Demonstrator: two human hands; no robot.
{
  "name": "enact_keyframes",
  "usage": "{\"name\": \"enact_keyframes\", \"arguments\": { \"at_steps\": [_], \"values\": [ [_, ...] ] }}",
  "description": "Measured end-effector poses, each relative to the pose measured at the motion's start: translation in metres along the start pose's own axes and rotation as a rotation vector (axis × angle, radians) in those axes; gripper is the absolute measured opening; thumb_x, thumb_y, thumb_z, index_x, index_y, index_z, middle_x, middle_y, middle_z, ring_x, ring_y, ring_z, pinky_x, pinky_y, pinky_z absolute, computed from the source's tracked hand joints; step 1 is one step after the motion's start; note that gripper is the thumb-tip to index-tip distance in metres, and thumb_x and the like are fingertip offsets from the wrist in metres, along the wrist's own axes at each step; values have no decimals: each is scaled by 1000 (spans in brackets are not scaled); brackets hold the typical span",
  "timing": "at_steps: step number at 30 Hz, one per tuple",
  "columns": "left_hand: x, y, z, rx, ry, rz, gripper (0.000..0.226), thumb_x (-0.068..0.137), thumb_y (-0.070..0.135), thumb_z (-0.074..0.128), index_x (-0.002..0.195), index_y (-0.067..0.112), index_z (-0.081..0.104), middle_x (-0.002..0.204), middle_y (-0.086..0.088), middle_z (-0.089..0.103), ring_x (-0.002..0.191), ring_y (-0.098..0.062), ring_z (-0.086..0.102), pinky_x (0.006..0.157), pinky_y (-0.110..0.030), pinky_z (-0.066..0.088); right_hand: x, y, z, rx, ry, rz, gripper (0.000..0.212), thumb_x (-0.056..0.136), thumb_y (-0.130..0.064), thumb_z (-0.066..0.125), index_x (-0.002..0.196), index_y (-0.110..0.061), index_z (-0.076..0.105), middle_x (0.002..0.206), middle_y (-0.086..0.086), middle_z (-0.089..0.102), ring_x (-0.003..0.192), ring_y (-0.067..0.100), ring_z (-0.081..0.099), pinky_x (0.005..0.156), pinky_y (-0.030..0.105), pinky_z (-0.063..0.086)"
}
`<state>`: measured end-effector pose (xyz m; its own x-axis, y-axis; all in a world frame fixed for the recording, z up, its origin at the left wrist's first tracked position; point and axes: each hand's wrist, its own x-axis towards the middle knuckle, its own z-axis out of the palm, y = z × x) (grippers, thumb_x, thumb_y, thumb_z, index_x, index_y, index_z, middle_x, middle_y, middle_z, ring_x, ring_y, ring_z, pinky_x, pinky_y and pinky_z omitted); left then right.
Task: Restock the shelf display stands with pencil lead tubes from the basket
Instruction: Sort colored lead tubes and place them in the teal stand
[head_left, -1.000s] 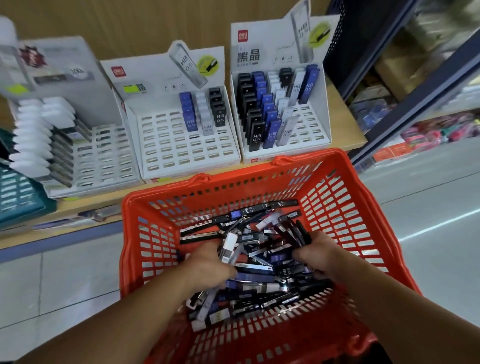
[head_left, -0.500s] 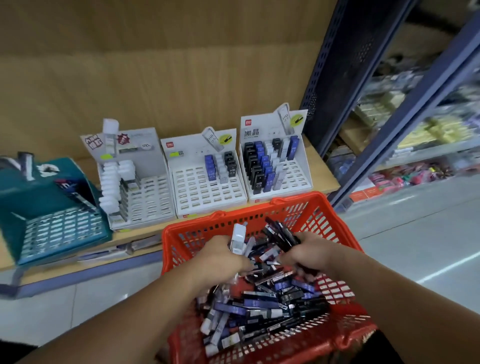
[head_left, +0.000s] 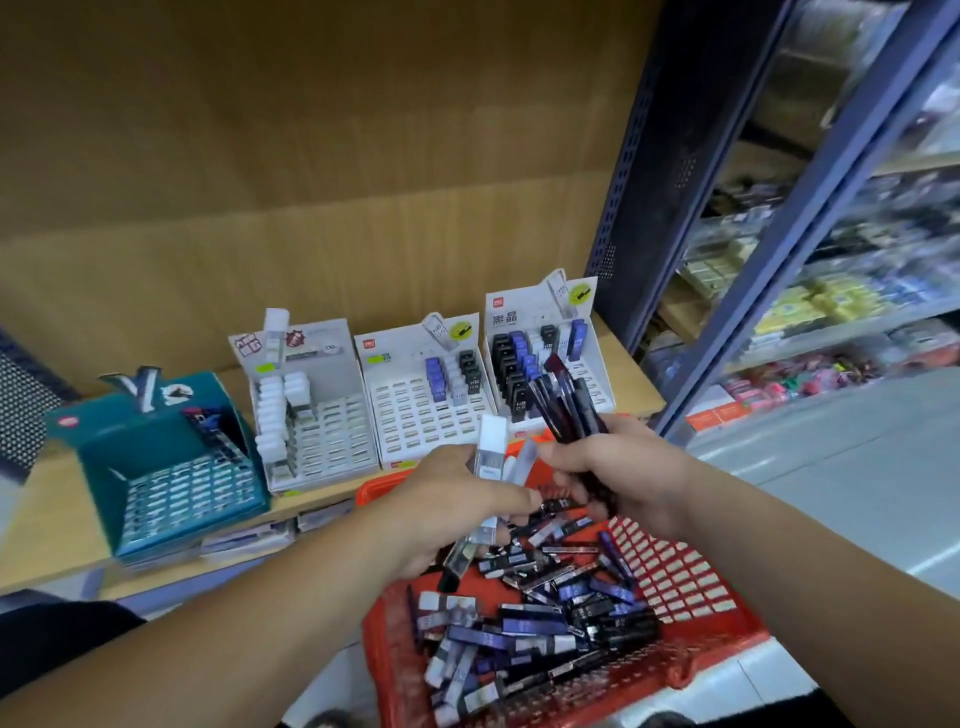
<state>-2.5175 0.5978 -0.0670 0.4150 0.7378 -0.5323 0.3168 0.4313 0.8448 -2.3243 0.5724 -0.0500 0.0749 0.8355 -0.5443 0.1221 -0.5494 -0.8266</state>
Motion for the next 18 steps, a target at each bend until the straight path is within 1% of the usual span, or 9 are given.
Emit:
{"name": "enact_keyframes", "arguments": {
  "at_steps": [2,6,10,13,16,18],
  "values": [
    [-2,-1,3,-56,-7,8,27,80,12,87,101,9,71,86,-13,76,58,-14,64,51,-24,49,-1,6,4,57,-9,-41,16,94,-19,75,100,-5,69,68,4,60,55,15,48,47,28,36],
    [2,-4,3,-116,11,4,25,78,12,89,97,12,73,85,-9,74,58,-15,62,50,-24,47,5,16,3,148,-37,-71,21,94,-21,75,108,-6,70,66,0,56,57,14,47,49,29,33],
    [5,-5,6,-127,-5,7,24,79,14,88,99,13,75,83,-5,75,58,-15,62,51,-28,46,10,14,4,116,-138,-119,18,93,-25,76,93,-10,67,65,7,47,54,16,43,50,29,32],
    [5,-5,7,-96,-70,37,17,85,14,83,101,12,79,87,2,77,59,-7,64,51,-22,48,16,13,6,102,-193,-132,21,90,-29,80,84,-13,67,67,13,47,54,21,40,52,33,30],
    [8,-9,5,-93,-59,25,20,84,12,84,103,11,78,84,3,76,58,-3,65,51,-19,48,23,15,4,78,-187,-110,17,92,-28,78,83,-15,70,67,13,47,55,21,40,52,33,30],
    [11,-14,1,-81,-19,-7,28,81,12,87,106,9,75,85,0,76,58,-5,65,55,-21,50,27,18,-1,88,-167,-75,16,93,-24,76,91,-10,68,65,9,49,55,19,42,51,32,30]
  ]
}}
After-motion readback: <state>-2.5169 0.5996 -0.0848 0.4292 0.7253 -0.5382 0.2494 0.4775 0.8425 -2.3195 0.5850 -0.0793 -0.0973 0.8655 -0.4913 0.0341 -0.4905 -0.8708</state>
